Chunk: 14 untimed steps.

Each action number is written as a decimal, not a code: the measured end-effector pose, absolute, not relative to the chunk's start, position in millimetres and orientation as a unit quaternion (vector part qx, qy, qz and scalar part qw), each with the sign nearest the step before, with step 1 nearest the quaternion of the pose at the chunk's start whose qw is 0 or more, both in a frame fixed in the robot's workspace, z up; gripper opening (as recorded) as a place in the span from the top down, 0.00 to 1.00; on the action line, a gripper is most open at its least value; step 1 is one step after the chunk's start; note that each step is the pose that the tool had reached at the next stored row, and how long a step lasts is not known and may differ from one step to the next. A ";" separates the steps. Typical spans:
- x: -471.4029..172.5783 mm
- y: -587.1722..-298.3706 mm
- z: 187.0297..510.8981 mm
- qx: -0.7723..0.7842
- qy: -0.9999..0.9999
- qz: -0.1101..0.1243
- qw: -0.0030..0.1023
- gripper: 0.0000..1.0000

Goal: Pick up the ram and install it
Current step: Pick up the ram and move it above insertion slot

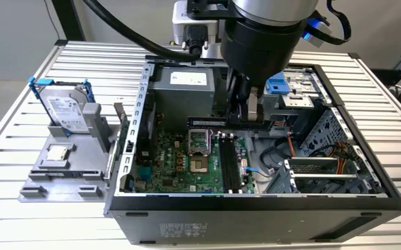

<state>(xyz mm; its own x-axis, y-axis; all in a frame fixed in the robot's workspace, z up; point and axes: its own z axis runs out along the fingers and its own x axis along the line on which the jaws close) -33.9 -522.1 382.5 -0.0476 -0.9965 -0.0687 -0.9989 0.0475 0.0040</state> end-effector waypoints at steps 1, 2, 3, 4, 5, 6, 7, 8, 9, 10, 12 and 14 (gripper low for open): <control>-32.7 -521.7 382.2 -0.689 0.724 0.025 0.024 1.00; -31.5 -521.1 382.0 -0.688 0.725 0.025 0.024 1.00; -30.4 -520.4 381.6 -0.687 0.726 0.025 0.024 1.00; -29.3 -519.6 381.4 -0.687 0.726 0.025 0.024 1.00; -28.2 -518.9 381.2 -0.686 0.727 0.025 0.024 1.00; -27.1 -518.2 381.0 -0.685 0.727 0.025 0.024 1.00; -26.1 -517.4 380.8 -0.685 0.728 0.025 0.024 1.00; -25.1 -516.5 380.7 -0.684 0.728 0.025 0.024 1.00; -24.3 -515.5 380.5 -0.684 0.729 0.025 0.024 1.00; -23.8 -514.3 380.4 -0.684 0.729 0.025 0.024 1.00; -22.9 -511.4 380.3 -0.683 0.729 0.025 0.024 1.00; -22.1 -508.1 380.2 -0.683 0.730 0.025 0.024 1.00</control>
